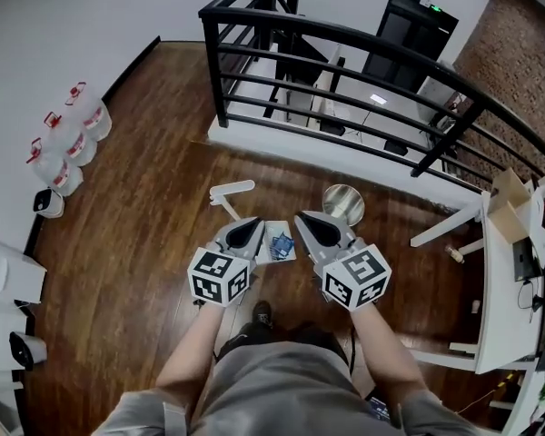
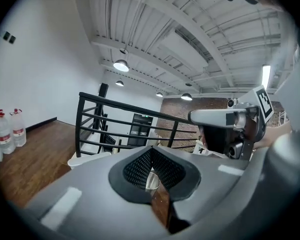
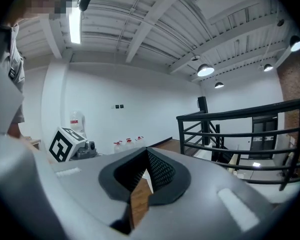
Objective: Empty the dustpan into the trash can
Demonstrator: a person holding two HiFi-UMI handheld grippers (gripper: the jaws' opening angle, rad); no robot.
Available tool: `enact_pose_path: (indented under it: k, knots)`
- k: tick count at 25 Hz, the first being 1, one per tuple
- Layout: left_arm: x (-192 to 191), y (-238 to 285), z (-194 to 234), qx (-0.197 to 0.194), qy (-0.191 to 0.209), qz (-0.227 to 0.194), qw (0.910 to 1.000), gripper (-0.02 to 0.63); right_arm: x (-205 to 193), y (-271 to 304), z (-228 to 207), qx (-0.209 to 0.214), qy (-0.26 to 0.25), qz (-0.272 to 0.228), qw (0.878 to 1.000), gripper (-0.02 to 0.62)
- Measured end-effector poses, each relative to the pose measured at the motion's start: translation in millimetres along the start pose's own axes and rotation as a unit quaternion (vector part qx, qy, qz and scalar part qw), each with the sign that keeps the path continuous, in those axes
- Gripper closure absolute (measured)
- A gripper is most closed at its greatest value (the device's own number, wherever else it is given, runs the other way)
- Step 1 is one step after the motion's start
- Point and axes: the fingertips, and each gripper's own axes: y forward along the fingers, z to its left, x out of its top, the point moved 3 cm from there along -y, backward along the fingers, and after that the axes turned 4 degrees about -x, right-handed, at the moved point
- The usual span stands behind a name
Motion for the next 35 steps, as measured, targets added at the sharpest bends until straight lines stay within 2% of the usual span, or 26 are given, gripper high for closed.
enact_pose_path:
  k: [5,14,18,21,24,27,30,35]
  knots:
    - [-19,13,36,0.015,0.01,0.023,0.9996,0.604,-8,26,-14,0.011,0.005,0.014,1.0,0.597]
    - [-72,20,109,0.052,0.004,0.079,0.9955,0.597,-33,53,-17,0.019,0.025,0.045,0.998,0.597]
    - [-97,21,144,0.064,-0.001,0.107,0.9922,0.503,-38,61,-15,0.017,0.029,0.056,0.998,0.597]
    - [-109,25,170,0.081,0.0,0.118,0.9897,0.402,-42,63,-18,0.008,0.033,0.063,0.997,0.597]
    - [-113,32,195,0.089,0.014,0.131,0.9873,0.303,-47,63,-23,-0.003,0.036,0.068,0.997,0.597]
    - [-111,41,213,0.078,0.031,0.142,0.9862,0.223,-49,60,-28,-0.017,0.037,0.074,0.996,0.597]
    - [-107,54,221,0.057,0.042,0.147,0.9867,0.195,-52,55,-35,-0.031,0.041,0.079,0.996,0.597]
    - [-109,79,226,0.03,0.062,0.159,0.9849,0.193,-54,46,-48,-0.049,0.044,0.084,0.994,0.597]
